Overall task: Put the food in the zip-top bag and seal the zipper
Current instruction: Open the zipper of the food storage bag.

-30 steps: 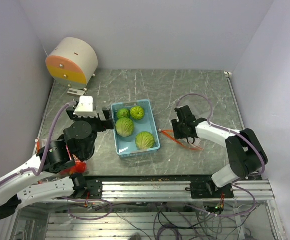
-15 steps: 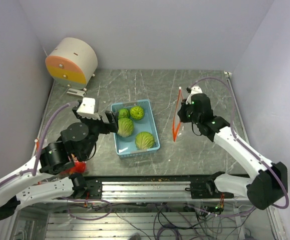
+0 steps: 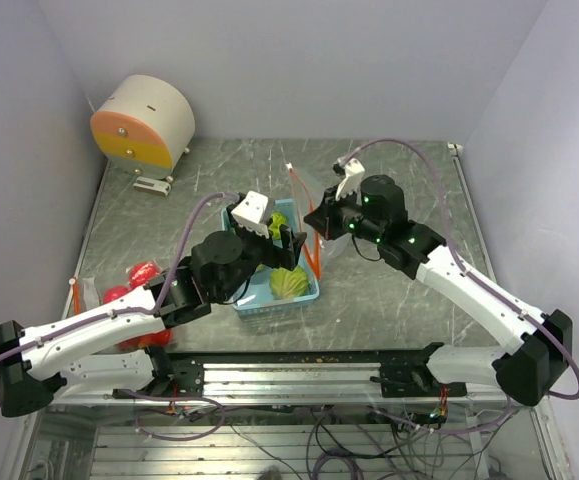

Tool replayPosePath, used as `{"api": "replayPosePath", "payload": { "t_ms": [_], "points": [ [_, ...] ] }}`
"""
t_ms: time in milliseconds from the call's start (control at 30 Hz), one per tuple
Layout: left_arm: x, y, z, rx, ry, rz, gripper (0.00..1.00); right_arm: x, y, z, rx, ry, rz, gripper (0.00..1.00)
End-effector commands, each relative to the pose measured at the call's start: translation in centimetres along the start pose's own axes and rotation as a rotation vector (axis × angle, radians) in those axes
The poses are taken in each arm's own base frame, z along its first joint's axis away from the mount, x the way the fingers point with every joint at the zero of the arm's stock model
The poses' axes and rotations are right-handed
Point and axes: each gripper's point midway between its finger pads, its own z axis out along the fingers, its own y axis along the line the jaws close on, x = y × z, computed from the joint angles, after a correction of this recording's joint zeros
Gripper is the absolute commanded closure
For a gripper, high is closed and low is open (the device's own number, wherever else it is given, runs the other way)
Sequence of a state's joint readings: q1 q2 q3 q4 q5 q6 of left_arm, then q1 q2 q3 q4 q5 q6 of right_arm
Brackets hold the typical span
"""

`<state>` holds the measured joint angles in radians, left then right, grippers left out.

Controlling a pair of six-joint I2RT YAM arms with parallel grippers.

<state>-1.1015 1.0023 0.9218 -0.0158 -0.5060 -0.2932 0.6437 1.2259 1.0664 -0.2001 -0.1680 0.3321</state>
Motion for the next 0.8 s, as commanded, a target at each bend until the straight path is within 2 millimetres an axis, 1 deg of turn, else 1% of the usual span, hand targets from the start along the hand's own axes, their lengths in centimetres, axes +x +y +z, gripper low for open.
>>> {"api": "replayPosePath", "payload": {
  "t_ms": [0,67,167,300,433,533,633,767],
  "points": [
    [-3.1,-1.8,0.8,0.057,-0.109,-0.101,0.09,-1.5,3.4,0.1,-0.063,-0.038,-0.055,1.0],
    [-3.0,-1.9,1.2,0.046,-0.108,-0.109,0.09,-1.6,4.1,0.0,-0.073,-0.039,-0.065,1.0],
    [-2.8,-1.6,1.5,0.019,-0.107,-0.122,0.1,-1.8,4.5,-0.3,-0.078,-0.048,-0.072,1.0],
    [-2.1,-0.1,1.6,-0.063,-0.091,-0.129,0.17,-2.1,4.8,-1.1,-0.086,-0.061,-0.08,1.0],
    [-2.1,0.9,1.0,-0.103,-0.114,-0.156,0.22,-2.3,4.6,-1.6,-0.073,-0.071,-0.082,1.0],
    [-2.3,1.4,0.8,-0.119,-0.127,-0.159,0.25,-2.4,4.9,-1.8,-0.088,-0.075,-0.081,1.0],
    [-2.0,1.5,1.0,-0.131,-0.115,-0.147,0.3,-2.8,5.6,-2.1,-0.116,-0.086,-0.081,1.0],
    [-1.4,1.3,1.5,-0.131,-0.108,-0.153,0.31,-2.9,6.5,-2.4,-0.153,-0.09,-0.091,1.0]
  ]
}}
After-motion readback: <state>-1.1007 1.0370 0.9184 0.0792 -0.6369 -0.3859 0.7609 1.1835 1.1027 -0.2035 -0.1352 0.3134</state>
